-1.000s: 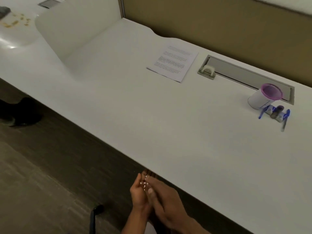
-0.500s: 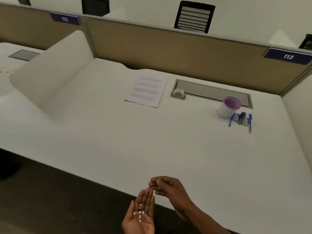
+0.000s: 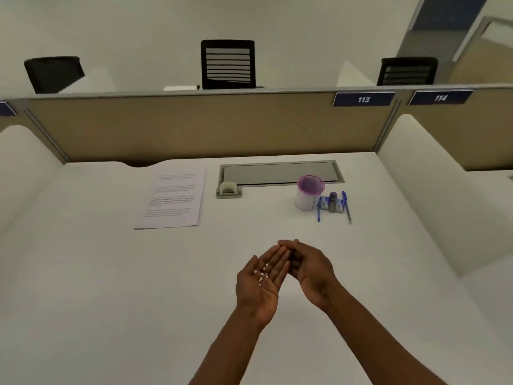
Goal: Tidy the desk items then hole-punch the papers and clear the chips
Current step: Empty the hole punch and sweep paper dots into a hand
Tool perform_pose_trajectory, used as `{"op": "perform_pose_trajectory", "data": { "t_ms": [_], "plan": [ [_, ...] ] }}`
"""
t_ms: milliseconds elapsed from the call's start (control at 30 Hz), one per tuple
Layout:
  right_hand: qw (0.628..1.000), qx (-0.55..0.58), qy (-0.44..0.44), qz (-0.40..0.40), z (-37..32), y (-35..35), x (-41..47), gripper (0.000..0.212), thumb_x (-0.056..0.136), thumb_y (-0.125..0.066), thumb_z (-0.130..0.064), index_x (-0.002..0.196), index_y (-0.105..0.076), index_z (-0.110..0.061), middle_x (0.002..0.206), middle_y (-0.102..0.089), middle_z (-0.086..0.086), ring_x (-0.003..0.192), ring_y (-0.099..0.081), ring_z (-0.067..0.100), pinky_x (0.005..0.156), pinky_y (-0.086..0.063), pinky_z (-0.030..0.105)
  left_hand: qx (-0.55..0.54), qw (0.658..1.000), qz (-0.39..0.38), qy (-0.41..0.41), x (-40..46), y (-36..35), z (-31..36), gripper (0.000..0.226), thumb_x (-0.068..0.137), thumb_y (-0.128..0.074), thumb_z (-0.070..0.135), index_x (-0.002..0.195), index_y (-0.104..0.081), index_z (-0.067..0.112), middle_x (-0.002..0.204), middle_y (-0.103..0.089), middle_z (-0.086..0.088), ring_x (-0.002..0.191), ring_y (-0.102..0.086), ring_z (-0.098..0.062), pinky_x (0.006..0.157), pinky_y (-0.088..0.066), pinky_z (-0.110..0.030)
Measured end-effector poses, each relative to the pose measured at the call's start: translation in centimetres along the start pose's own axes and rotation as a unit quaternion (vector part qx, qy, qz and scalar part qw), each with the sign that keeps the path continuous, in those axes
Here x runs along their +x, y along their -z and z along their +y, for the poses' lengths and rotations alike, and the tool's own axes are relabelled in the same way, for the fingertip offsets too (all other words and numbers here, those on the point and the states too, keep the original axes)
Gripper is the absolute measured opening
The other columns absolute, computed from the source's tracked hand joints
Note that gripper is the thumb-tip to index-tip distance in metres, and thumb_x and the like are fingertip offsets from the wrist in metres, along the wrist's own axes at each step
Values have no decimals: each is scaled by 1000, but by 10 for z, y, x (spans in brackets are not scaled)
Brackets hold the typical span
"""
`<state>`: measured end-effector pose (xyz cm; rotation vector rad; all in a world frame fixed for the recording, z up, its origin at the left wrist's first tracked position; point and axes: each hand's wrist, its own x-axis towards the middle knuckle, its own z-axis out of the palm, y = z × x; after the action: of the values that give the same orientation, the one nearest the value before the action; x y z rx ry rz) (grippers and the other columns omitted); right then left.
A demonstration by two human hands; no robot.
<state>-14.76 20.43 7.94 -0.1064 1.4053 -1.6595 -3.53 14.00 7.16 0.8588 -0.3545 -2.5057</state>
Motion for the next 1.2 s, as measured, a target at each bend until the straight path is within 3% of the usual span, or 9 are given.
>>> {"op": "perform_pose_trajectory", "data": {
  "t_ms": [133, 267, 400, 533, 700, 900, 1000, 1067, 1200],
  "plan": [
    [996, 75, -14, 52, -59, 27, 54, 33, 101, -47, -21, 113, -66, 3, 106, -71, 20, 97, -69, 30, 83, -57, 35, 52, 998, 5, 37, 66, -57, 17, 51, 106, -29, 28, 126, -57, -10, 123, -64, -28, 117, -63, -36, 99, -53, -42],
    [993, 92, -7, 71, -117, 47, 107, 30, 97, -52, -13, 116, -63, 6, 105, -70, 23, 91, -71, 31, 84, -58, 37, 128, 990, 17, 60, 133, -111, 33, 54, 106, -26, 29, 127, -56, -11, 120, -65, -28, 114, -64, -37, 96, -53, -41],
    [996, 40, -22, 82, -164, 54, 153, 36, 101, -42, -18, 117, -62, 7, 107, -70, 23, 91, -70, 31, 77, -58, 34, 203, 976, 12, 73, 188, -154, 47, 54, 107, -25, 31, 126, -57, -9, 118, -66, -26, 113, -64, -36, 102, -50, -41],
    [993, -1, -10, 122, -189, 55, 189, 36, 102, -42, -17, 114, -63, 9, 112, -68, 26, 96, -68, 32, 79, -58, 34, 262, 961, 7, 90, 237, -179, 54, 58, 106, -27, 37, 127, -55, -9, 114, -67, -25, 107, -66, -34, 94, -54, -38],
    [983, -121, -4, 135, -188, 52, 215, 30, 100, -46, -12, 114, -64, 7, 109, -69, 22, 92, -67, 29, 81, -57, 32, 381, 918, 16, 106, 279, -189, 62, 88, 95, -24, 70, 126, -54, -7, 122, -63, -24, 112, -63, -34, 101, -51, -41],
    [951, -285, -4, 120, -172, 56, 238, 23, 93, -56, -22, 93, -75, -9, 93, -76, 10, 91, -72, 25, 91, -57, 43, 413, 897, -20, 156, 284, -199, 58, 110, 83, -21, 84, 138, -41, -9, 126, -58, -21, 116, -61, -35, 107, -46, -45],
    [926, -359, 50, 108, -167, 58, 238, 22, 94, -53, -18, 98, -75, -14, 102, -75, 7, 99, -69, 25, 95, -55, 44, 418, 893, -29, 167, 282, -201, 52, 111, 82, -18, 85, 142, -35, -7, 120, -59, -16, 109, -63, -30, 91, -55, -40],
    [911, -382, 102, 119, -167, 58, 234, 27, 94, -49, -5, 106, -73, -13, 107, -73, 7, 102, -67, 24, 97, -53, 43, 427, 890, -22, 162, 284, -201, 49, 110, 80, -17, 87, 133, -45, -6, 121, -59, -14, 108, -62, -27, 82, -55, -36],
    [869, -420, 231, 124, -162, 57, 223, 34, 93, -49, 1, 119, -69, -7, 117, -71, 10, 107, -66, 23, 101, -51, 38, 447, 881, -10, 157, 291, -196, 45, 108, 77, -18, 90, 125, -48, -1, 119, -61, -18, 117, -61, -30, 97, -53, -41]
  ]
}}
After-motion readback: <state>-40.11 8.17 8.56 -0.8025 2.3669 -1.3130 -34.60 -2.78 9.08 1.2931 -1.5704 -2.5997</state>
